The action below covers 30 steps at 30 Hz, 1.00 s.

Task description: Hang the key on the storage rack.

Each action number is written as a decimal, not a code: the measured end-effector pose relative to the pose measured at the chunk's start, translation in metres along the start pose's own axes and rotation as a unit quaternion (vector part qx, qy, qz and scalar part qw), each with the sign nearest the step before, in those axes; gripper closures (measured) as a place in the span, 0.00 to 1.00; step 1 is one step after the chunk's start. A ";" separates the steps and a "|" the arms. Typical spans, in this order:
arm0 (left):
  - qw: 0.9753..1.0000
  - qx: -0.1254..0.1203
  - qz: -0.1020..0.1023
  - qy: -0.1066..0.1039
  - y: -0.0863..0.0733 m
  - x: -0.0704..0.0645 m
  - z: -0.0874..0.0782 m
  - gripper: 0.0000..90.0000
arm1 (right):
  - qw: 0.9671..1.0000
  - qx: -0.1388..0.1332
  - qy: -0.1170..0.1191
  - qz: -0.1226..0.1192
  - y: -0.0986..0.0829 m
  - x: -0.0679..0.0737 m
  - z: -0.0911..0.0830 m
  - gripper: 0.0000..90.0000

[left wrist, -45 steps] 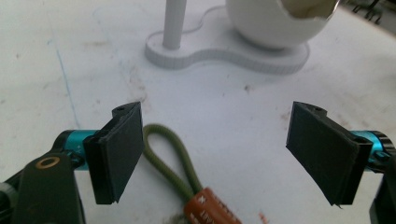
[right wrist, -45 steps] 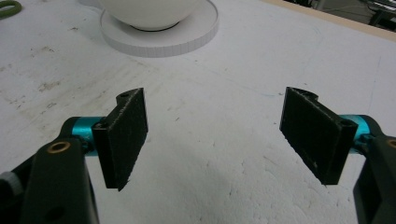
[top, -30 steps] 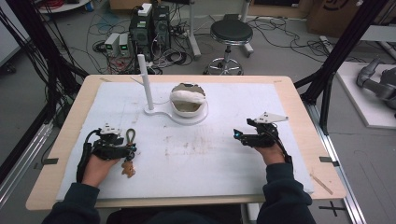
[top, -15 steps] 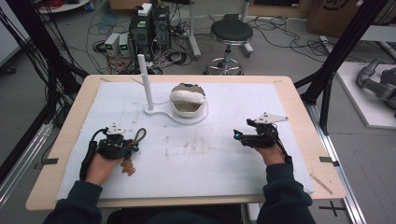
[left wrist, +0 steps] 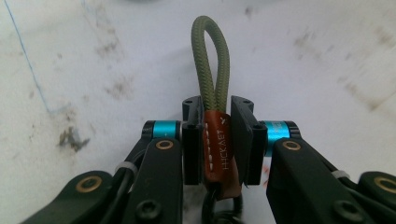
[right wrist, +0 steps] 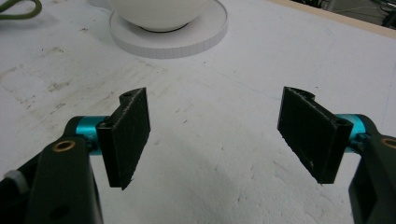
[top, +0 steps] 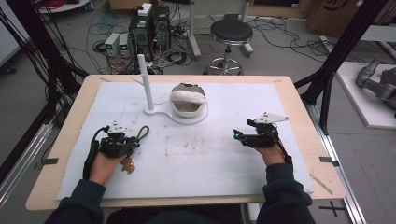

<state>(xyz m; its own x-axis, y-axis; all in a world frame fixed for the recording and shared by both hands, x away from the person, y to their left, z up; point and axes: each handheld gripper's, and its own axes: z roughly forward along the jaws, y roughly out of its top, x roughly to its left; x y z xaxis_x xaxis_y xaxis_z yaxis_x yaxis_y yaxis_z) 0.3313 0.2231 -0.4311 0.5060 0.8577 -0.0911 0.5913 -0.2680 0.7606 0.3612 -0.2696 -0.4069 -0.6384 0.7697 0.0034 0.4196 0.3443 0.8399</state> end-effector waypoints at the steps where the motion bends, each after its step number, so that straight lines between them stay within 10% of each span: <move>1: 1.000 -0.013 -0.011 -0.006 0.001 0.002 -0.003 0.83 | 1.000 -0.001 0.000 0.001 0.000 0.000 0.000 0.28; 6: 0.993 -0.093 -0.056 -0.036 0.008 0.013 -0.023 0.84 | 1.000 0.000 0.001 0.006 -0.001 -0.001 -0.001 0.28; 11: 0.980 -0.162 -0.083 -0.080 0.015 0.022 -0.041 0.84 | 1.000 0.000 -0.002 0.007 -0.002 -0.002 -0.002 0.28; 19: 0.962 -0.241 -0.077 -0.106 0.040 0.023 -0.061 0.84 | 1.000 -0.008 -0.004 0.015 -0.001 -0.003 -0.004 0.29; 25: 0.959 -0.257 -0.061 -0.105 0.074 0.024 -0.066 0.84 | 1.000 -0.007 -0.001 0.014 -0.001 -0.002 -0.003 0.28; 30: 0.962 -0.247 -0.063 -0.101 0.096 0.030 -0.057 0.84 | 1.000 -0.007 -0.001 0.014 -0.001 -0.002 -0.002 0.28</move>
<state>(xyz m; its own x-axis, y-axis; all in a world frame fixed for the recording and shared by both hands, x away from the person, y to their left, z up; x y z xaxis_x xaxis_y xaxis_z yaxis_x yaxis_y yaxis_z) 0.3670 0.2483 -0.3242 0.5914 0.7533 -0.2877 0.3105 0.1165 0.9434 0.3611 -0.2730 -0.4067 -0.6255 0.7798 0.0257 0.4282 0.3155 0.8468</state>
